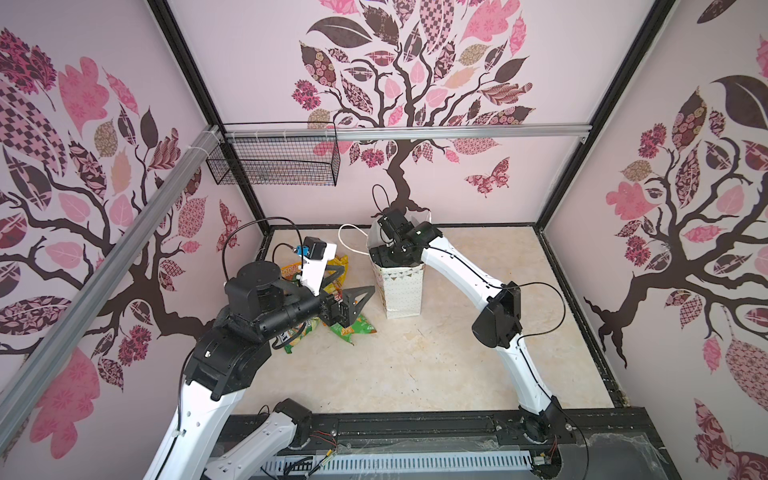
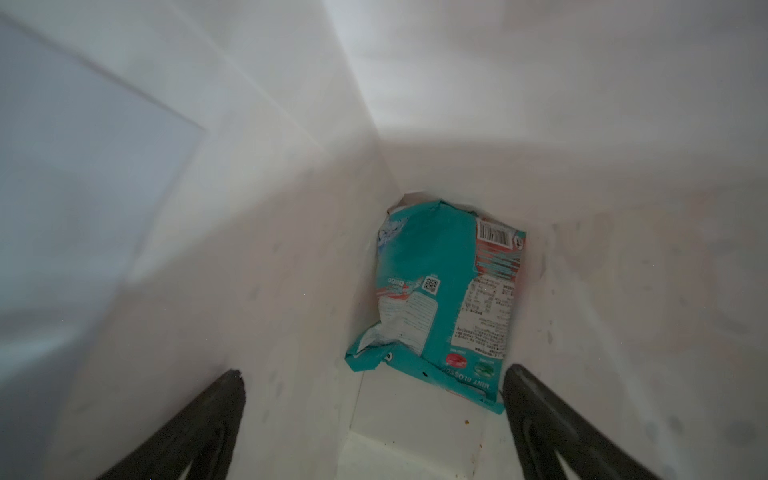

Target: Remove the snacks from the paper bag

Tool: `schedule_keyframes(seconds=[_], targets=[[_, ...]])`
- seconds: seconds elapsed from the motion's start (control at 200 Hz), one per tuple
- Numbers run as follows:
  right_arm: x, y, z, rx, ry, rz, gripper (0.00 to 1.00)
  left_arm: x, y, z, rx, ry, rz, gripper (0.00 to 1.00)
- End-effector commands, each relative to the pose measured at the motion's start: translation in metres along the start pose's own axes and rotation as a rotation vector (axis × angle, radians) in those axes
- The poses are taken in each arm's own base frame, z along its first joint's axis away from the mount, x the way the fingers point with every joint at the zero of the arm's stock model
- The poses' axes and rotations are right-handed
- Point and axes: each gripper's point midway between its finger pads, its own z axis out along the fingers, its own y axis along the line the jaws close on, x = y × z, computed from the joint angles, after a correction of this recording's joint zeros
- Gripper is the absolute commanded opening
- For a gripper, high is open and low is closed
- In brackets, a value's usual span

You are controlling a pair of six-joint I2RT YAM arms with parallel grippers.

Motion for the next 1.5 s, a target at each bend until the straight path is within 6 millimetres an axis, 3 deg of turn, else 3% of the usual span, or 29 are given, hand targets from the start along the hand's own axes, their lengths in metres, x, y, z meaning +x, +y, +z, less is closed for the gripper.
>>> schedule_keyframes(seconds=[0.0, 0.495, 0.75, 0.915, 1.11, 1.495], targets=[[0.020, -0.007, 0.029, 0.013, 0.073, 0.017, 0.99, -0.016, -0.006, -0.012, 0.002, -0.049, 0.036, 0.98], [0.067, -0.025, 0.079, 0.043, 0.200, 0.038, 1.00, -0.016, -0.005, -0.011, -0.002, -0.051, 0.029, 0.98], [0.084, -0.037, 0.096, 0.063, 0.230, 0.047, 0.99, -0.017, -0.005, -0.011, -0.002, -0.058, 0.025, 0.98], [0.104, -0.043, 0.108, 0.065, 0.289, 0.052, 0.97, -0.017, -0.005, -0.010, -0.003, -0.055, 0.016, 0.98], [0.108, -0.041, 0.108, 0.039, 0.302, 0.053, 0.78, -0.018, -0.005, -0.010, -0.001, -0.060, 0.010, 0.98], [0.080, -0.032, 0.083, -0.021, 0.233, 0.069, 0.25, -0.018, -0.004, -0.009, -0.007, -0.061, 0.004, 0.98]])
